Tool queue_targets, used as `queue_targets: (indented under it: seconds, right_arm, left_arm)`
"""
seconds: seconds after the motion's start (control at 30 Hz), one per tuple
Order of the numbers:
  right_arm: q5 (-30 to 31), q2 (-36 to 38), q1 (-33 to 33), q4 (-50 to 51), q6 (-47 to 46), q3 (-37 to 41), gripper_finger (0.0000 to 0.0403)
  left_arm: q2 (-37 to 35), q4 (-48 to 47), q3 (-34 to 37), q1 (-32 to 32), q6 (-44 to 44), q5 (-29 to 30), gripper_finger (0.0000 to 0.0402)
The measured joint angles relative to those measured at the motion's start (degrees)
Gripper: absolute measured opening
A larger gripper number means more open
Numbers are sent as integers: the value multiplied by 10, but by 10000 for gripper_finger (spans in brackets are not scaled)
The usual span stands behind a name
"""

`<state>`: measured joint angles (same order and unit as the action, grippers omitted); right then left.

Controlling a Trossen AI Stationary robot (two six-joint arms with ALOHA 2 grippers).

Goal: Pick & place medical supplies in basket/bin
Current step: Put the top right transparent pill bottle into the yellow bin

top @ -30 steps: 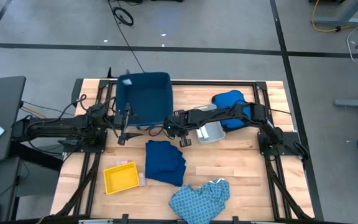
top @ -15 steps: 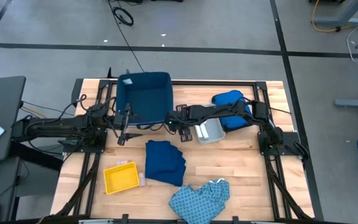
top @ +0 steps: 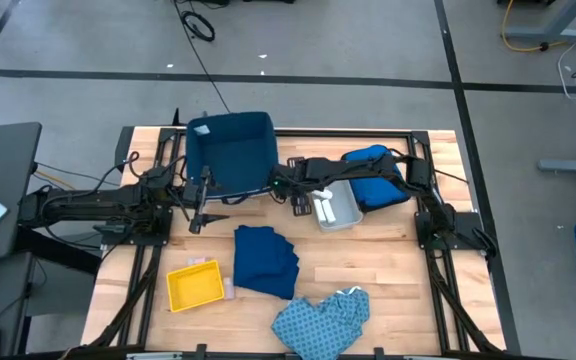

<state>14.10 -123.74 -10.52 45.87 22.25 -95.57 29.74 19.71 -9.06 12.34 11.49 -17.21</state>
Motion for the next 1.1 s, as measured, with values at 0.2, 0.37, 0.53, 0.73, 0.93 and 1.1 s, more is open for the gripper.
queue_targets:
  seconds: [0.2, 0.37, 0.53, 0.73, 0.93, 1.1]
  right_arm:
    - [-24, 0, -7, 0, -34, 0, 236]
    - [-32, 0, -4, 0, -39, 0, 236]
    - [-50, 0, 2, -18, -29, 0, 236]
    - [-72, 0, -2, -42, -20, 0, 236]
    - [-86, -4, -15, -48, -18, -1, 236]
    - [-101, -11, -24, -68, -7, -1, 236]
  left_arm:
    - [0, 0, 0, 0, 1, 0, 329]
    - [0, -4, 0, 0, 1, 0, 329]
    - [0, -4, 0, 0, 1, 0, 329]
    - [0, -4, 0, 0, 0, 0, 329]
    - [0, -3, 0, 0, -1, -10, 329]
    - [0, -2, 0, 0, -1, -9, 329]
